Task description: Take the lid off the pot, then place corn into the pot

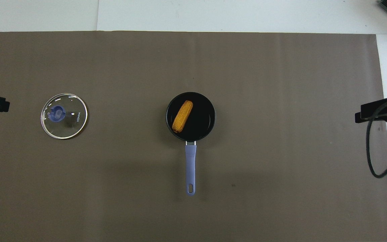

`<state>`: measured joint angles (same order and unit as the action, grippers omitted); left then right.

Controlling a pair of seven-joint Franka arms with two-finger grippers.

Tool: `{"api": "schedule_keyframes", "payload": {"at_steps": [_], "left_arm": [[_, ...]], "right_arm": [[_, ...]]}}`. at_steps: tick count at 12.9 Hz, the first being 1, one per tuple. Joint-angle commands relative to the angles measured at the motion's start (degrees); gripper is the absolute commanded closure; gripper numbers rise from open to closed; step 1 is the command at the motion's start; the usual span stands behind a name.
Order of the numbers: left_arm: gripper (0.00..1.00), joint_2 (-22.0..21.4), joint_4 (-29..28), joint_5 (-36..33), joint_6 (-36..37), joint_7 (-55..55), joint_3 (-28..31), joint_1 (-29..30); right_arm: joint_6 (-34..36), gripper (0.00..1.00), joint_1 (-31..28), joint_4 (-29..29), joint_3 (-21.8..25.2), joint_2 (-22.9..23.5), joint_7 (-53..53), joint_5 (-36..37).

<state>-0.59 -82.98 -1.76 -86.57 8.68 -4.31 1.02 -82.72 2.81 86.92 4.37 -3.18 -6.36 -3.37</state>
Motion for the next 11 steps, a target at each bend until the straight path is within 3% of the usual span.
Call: {"api": "schedule_keyframes", "payload": {"at_steps": [1,11], "left_arm": [[0.0,-0.2,0.6,-0.5,1.4,-0.9,0.4,-0.7],[0.0,-0.6,0.0,-0.5,1.3,-0.9,0.4,-0.7]], "right_arm": [[-1.3,0.0,-0.9,3.7,-0.6,-2.3,0.5,0.6],[-0.4,0.0,-1.0,1.9,-0.8,-1.3,1.2,2.8]]}}
